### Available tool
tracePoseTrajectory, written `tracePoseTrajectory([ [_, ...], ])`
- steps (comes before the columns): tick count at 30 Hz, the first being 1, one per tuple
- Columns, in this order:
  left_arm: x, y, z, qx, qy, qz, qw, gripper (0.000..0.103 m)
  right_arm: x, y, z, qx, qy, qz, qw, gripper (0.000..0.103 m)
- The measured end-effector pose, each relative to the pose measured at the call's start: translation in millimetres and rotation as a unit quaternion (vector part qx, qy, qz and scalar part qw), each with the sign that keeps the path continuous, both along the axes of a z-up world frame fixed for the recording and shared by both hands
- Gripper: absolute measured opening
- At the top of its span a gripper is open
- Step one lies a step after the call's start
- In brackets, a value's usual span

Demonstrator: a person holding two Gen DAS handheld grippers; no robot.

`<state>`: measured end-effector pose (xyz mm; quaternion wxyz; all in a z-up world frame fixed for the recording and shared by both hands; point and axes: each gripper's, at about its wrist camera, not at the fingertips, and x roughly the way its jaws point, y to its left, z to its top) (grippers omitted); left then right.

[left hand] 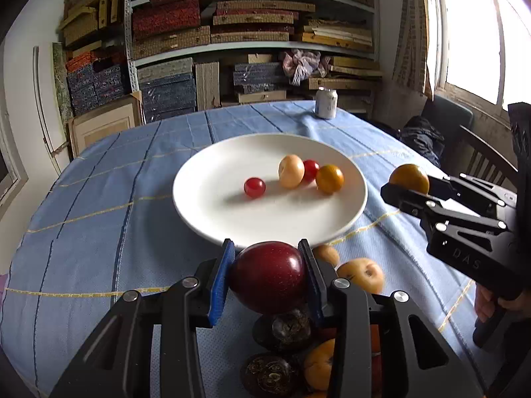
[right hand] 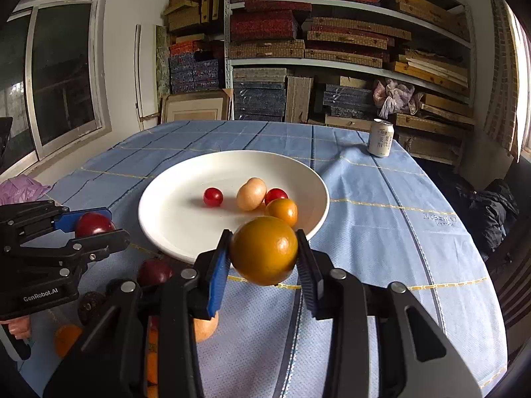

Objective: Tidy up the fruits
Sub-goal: 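Lift the golden fruit with the right tool toward the plate while the left tool carries the plum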

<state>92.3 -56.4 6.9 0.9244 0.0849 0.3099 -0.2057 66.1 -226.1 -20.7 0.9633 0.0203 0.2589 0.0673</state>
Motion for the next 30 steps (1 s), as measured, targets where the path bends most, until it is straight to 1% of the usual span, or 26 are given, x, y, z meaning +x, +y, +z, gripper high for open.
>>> tracePoseTrajectory([
  [3, -4, 1, 5, -0.003, -0.013, 0.006, 0.9999, 0.04, -5, 0, 4, 0.002, -0.01, 0.001, 1.0, 0.037],
  [6, -2, 3, 4, -0.014, -0.007, 0.008, 0.9999, 0.04, -8, 2, 6, -0.006, -0.013, 0.006, 1.0, 0.037],
  [9, 0, 3, 0, -0.012, 0.0, 0.001, 0.9999, 0.04, -15, 0, 0, -0.001, 0.017, 0.016, 1.0, 0.037],
  [12, 3, 4, -5, -0.011, 0.011, -0.004, 0.9999, 0.04, -19, 5, -17, -0.018, 0.061, 0.034, 0.997, 0.037],
  [14, 4, 6, -7, -0.012, 0.016, -0.005, 0.9998, 0.04, -19, 6, -25, -0.02, 0.078, 0.042, 0.996, 0.037],
  [16, 4, 9, -7, -0.014, 0.014, 0.001, 0.9998, 0.04, -21, 5, -26, -0.022, 0.071, 0.035, 0.997, 0.037],
  [18, 6, 12, -7, -0.018, 0.016, 0.007, 0.9997, 0.04, -24, 1, -22, -0.028, 0.049, 0.023, 0.998, 0.037],
  [21, 7, 16, -7, -0.019, 0.019, 0.014, 0.9996, 0.04, -28, -6, -15, -0.009, 0.025, 0.02, 0.999, 0.037],
  [23, 6, 17, -5, -0.022, 0.015, 0.013, 0.9996, 0.04, -27, -8, -13, -0.006, 0.013, 0.011, 1.0, 0.037],
  [28, 0, 23, 6, -0.034, -0.01, 0.024, 0.9991, 0.04, -23, -2, -7, -0.005, 0.011, 0.022, 1.0, 0.037],
  [30, 1, 24, 7, -0.039, -0.003, 0.019, 0.999, 0.04, -21, 1, 0, -0.014, 0.004, 0.025, 1.0, 0.037],
])
